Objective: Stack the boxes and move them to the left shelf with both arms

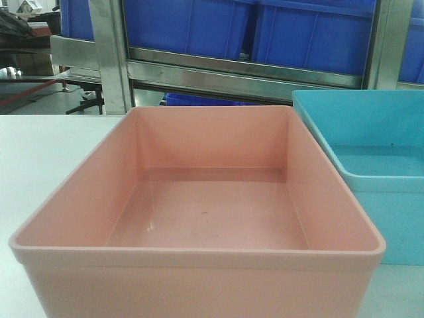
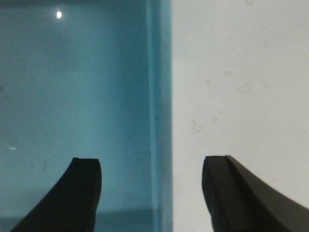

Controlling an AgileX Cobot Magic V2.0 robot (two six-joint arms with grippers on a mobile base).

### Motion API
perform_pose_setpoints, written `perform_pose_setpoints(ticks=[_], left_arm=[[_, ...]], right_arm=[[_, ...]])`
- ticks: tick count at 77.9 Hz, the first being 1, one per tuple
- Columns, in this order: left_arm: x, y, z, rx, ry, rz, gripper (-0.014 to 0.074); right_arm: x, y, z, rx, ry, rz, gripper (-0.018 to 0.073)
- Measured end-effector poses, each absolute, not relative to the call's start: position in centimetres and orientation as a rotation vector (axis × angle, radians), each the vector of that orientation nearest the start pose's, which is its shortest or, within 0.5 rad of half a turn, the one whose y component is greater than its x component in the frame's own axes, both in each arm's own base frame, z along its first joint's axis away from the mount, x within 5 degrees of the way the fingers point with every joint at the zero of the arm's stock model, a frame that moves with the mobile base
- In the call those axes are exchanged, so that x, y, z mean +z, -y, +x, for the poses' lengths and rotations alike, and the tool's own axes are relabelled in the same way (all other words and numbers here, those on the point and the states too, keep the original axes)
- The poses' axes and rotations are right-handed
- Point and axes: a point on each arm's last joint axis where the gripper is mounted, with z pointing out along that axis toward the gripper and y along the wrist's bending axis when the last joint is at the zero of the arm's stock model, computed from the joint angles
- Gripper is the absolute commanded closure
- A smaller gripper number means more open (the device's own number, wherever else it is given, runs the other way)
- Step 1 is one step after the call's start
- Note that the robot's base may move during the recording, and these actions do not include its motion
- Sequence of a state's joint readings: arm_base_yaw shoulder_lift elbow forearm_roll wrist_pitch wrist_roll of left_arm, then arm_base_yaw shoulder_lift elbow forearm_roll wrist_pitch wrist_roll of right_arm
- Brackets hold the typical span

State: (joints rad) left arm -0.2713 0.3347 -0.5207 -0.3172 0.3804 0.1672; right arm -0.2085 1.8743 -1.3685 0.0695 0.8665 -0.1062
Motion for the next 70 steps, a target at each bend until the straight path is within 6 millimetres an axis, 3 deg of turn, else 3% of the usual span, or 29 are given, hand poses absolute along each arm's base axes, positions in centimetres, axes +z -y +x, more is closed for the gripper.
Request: perform_pose_setpoints(ticks=[12,27,36,50,70], left_arm=[[33.3,2.9,6.6,-0.399,-1.662,0.208,0.04],[33.3,2.9,6.6,-0.399,-1.662,0.208,0.04],[33.3,2.9,6.6,-0.399,-1.662,0.208,0.04],[33.3,2.9,6.6,-0.399,-1.664,0.208,0.04],[33.3,2.9,6.6,-0.399,-1.664,0.209,0.04]], right_arm=[[19.6,7.8,38.0,0.023,-2.888,0.181,0.0188],[19.7,7.8,38.2,0.026,-2.897,0.177,0.0509],[20.9,7.9,38.7,0.03,-2.895,0.164,0.0503],[25.8,8.3,38.8,-0.026,-2.798,0.133,0.0503],[37.3,8.2,36.8,-0.092,-2.516,0.122,0.0503]])
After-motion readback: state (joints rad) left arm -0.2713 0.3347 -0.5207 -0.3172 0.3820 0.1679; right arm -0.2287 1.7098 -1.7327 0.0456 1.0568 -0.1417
